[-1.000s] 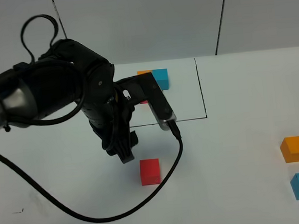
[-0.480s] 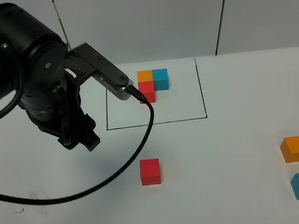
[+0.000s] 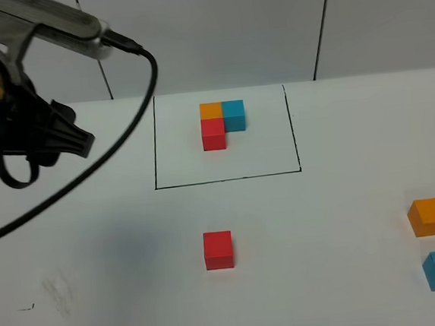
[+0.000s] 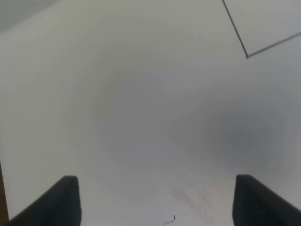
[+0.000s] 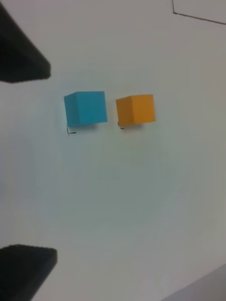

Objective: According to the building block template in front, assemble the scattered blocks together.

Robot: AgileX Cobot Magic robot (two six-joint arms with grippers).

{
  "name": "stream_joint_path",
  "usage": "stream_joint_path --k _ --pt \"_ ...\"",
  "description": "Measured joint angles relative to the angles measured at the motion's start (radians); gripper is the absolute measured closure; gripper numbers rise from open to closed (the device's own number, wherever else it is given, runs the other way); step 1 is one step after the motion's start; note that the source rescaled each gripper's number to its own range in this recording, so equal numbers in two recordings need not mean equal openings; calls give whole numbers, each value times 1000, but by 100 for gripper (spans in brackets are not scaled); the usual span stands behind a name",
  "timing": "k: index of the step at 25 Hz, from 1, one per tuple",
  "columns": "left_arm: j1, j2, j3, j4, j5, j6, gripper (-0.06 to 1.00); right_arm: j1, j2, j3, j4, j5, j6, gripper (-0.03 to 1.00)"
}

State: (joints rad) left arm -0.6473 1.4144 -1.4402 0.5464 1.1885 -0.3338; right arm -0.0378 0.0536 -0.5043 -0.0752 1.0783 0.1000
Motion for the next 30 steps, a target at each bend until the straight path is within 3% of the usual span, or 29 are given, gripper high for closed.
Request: stream_joint_path --k 8,26,30 --pt "0 -180 0 5 -1 -59 34 0 0 0 0 0 0 47" --pt "0 -585 1 7 0 -70 34 0 0 0 0 0 0 47" --pt "0 -690 92 15 0 -69 34 0 0 0 0 0 1 47"
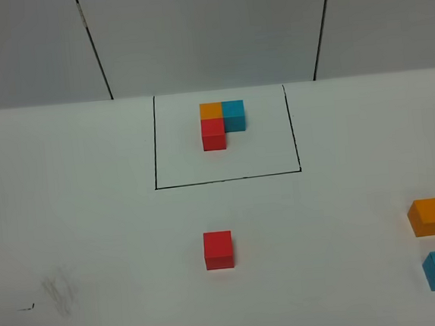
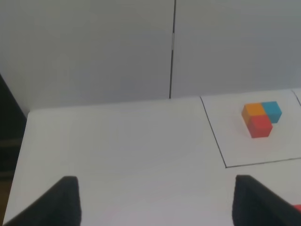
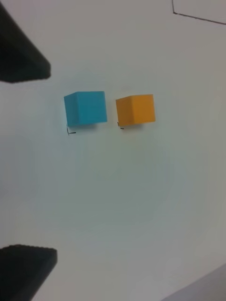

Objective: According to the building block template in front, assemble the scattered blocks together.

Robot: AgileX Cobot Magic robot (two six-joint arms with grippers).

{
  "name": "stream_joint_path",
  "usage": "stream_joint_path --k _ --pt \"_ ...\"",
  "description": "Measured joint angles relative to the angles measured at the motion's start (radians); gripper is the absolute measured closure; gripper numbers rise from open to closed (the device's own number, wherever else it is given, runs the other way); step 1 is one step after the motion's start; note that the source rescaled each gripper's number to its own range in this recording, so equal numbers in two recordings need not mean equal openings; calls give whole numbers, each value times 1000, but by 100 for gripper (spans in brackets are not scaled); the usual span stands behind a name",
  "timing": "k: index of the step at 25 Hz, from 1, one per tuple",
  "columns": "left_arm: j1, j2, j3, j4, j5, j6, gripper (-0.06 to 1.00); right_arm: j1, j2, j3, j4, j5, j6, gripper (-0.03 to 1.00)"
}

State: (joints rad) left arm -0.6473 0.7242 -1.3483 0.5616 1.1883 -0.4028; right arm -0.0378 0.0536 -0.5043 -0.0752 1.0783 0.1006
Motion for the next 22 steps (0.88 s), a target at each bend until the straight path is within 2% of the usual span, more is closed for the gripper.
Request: stream_joint_path --k 4,9,12,16,17,19,22 --pt "0 -124 155 23 0 -11 34 0 0 0 0 0 0 47" --pt "0 -289 297 73 0 -104 34 0 0 0 0 0 0 47" --pt "0 -384 363 76 0 -137 34 0 0 0 0 0 -1 47" --pt "0 -474 423 54 0 -130 34 0 0 0 0 0 -1 47" --pt "0 -486 431 35 0 -101 34 0 0 0 0 0 -1 47" --pt "0 -504 447 -25 1 18 34 0 0 0 0 0 0 47" --pt "0 -505 475 -186 1 256 34 0 0 0 0 0 0 47"
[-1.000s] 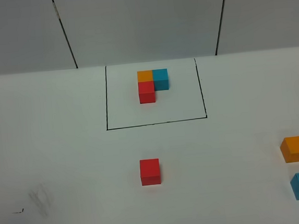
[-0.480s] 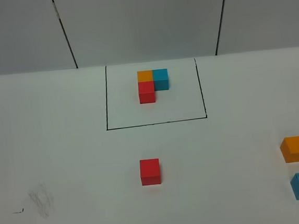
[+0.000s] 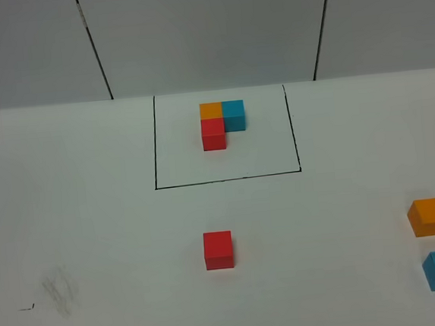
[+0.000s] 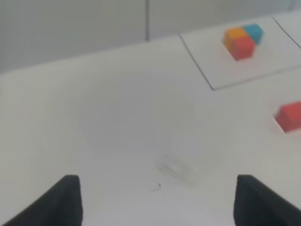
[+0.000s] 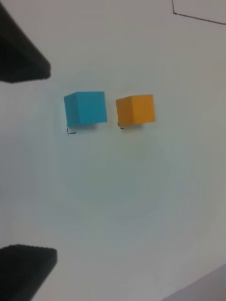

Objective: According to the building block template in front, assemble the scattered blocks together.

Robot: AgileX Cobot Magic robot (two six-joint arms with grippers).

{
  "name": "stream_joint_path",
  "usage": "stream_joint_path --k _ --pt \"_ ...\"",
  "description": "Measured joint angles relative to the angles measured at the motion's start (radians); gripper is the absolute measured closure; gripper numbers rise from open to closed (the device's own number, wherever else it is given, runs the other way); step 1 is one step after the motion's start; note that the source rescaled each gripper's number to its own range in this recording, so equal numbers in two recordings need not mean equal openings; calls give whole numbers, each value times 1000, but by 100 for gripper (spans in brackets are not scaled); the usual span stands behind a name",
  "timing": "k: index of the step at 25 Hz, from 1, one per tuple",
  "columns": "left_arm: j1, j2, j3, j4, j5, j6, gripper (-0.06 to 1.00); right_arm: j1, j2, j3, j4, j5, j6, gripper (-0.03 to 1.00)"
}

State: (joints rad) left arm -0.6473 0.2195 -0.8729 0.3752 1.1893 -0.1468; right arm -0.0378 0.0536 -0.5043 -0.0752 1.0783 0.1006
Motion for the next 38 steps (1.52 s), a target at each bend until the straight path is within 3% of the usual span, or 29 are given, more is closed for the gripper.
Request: stream_joint_path --k 5,8,19,38 --pt "0 0 41 -297 -61 176 34 0 0 0 0 0 0 47" --pt "0 0 66 -375 -94 220 34 0 0 0 0 0 0 47" --pt "0 -161 242 -438 -187 219 34 0 0 0 0 0 -1 47" --pt "68 -226 362 -465 -119 235 34 0 0 0 0 0 0 47"
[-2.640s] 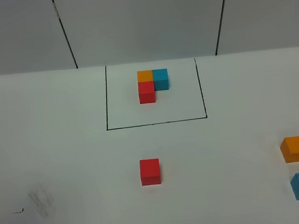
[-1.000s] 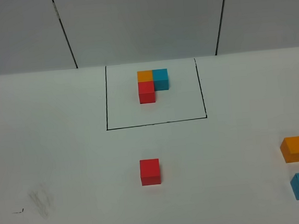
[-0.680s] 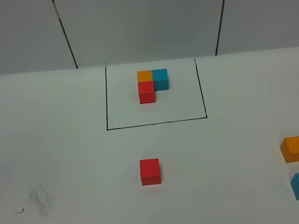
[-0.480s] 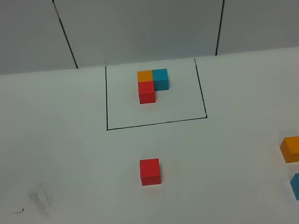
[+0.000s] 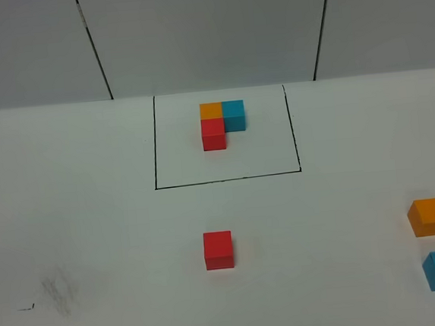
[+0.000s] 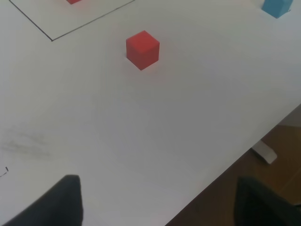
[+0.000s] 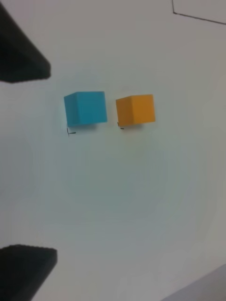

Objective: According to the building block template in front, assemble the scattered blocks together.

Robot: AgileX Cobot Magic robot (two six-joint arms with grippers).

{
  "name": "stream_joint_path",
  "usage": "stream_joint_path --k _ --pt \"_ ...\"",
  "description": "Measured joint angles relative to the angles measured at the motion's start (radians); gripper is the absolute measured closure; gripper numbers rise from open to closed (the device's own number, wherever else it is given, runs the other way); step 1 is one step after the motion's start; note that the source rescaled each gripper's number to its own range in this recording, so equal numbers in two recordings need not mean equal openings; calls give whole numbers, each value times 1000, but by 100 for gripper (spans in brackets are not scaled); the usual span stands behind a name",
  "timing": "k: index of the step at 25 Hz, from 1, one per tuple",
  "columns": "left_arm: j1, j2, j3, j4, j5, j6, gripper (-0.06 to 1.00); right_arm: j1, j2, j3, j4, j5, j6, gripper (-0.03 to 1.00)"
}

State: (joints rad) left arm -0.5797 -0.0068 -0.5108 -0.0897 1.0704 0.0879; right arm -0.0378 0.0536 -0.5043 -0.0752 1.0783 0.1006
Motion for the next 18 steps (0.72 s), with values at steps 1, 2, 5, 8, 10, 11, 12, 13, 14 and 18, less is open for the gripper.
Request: stream_joint_path --k 1,2,5,8,10,11,12,13,14,18 --pt "-1 0 0 0 0 1 34 0 0 0 0 0 0 47" --pt "0 0 0 0 0 2 34 0 0 0 0 0 0 47" --pt "0 0 0 1 0 2 34 0 0 0 0 0 0 47" --pt "0 0 0 1 0 2 34 0 0 0 0 0 0 47" --pt "3 0 0 1 0 2 34 0 0 0 0 0 0 47" --pt "11 0 0 1 0 2 34 0 0 0 0 0 0 47" --pt "30 0 0 1 0 2 34 0 0 0 0 0 0 47" --pt "54 0 0 1 0 2 34 0 0 0 0 0 0 47" --pt "83 0 0 1 0 2 34 0 0 0 0 0 0 47" --pt "210 0 0 1 0 2 34 0 0 0 0 0 0 47"
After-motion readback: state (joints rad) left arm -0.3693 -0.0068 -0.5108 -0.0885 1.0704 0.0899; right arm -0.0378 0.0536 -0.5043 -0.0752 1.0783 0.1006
